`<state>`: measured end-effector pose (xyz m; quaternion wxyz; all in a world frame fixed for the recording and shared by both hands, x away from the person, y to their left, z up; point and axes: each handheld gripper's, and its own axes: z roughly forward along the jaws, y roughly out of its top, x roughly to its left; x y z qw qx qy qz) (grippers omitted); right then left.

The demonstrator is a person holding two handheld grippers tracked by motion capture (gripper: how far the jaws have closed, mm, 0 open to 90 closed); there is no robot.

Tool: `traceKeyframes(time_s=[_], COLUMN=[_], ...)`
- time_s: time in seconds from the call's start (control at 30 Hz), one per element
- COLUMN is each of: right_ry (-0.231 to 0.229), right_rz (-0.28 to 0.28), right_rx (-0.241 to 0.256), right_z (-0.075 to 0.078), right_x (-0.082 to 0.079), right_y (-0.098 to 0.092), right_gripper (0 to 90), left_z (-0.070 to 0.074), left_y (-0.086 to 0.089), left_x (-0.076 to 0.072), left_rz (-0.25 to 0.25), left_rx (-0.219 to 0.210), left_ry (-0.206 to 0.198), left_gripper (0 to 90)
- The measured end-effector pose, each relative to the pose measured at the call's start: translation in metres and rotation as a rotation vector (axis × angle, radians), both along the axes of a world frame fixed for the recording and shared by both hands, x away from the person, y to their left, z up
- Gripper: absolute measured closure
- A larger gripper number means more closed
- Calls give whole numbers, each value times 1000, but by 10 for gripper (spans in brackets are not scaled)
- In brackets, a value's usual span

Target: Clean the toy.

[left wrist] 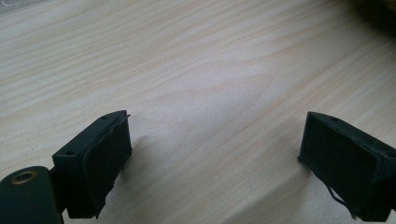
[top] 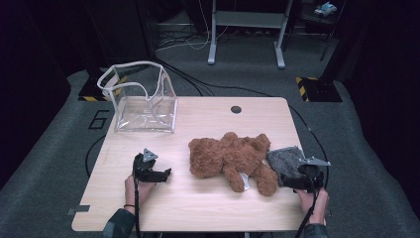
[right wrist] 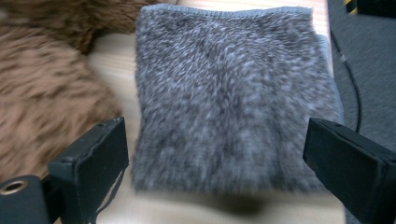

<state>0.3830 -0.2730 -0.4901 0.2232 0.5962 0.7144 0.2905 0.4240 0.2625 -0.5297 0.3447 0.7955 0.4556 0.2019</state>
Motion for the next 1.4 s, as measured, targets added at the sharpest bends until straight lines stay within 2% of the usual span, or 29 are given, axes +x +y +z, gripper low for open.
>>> traceKeyframes(time_s=[0.07, 0.13, 0.2, 0.27, 0.4, 0.47, 0.57, 0.8, 0.9, 1.03, 1.17, 1.2, 1.23, 1.3, 1.4], right_ry=[54, 84, 107, 130, 142, 159, 158, 127, 122, 125, 158, 153, 171, 159, 157], right_rz=[5, 5, 11, 3, 23, 7, 15, -9, -27, -20, -11, 5, -4, 8, -5], right_rx=[0, -30, -39, -45, -52, -40, -52, -38, -25, -35, -41, -52, -48, -52, -41], right_z=[-6, -11, -15, -16, -17, -16, -16, -13, -13, -12, -8, -8, -7, -6, -5], right_x=[13, 22, 29, 32, 36, 36, 37, 34, 32, 33, 36, 37, 36, 37, 35], right_y=[2, 4, 5, 7, 5, 5, 5, 0, -1, -1, 0, -1, 1, -1, -1], right_gripper=[67, 82, 102, 111, 146, 163, 206, 497, 563, 569, 678, 691, 703, 712, 720], left_z=[0, 0, 1, 0, 0, 0, 0, 0, 0, 0, 0, 0, 0, 0, 0], left_y=[0, 1, 1, 0, 0, 1, 1, 1, 1, 1, 0, 0, 0, 0, 0], left_x=[0, 0, 0, 0, 0, 0, 0, 0, 0, 0, 0, 0, 0, 0, -1], left_rz=[0, -8, -9, -5, -3, -7, -8, -6, -6, -5, 1, 2, 7, 6, 9], left_rx=[0, 9, 11, 6, 2, 8, 9, 8, 9, 8, 2, 1, -4, -2, -4], left_ry=[0, 3, 4, 2, 1, 2, 3, 2, 2, 2, -1, -2, -2, -2, -1], left_gripper=[88, 88, 88, 88, 88, 88, 88, 90, 90, 91, 94, 96, 97, 98, 98])
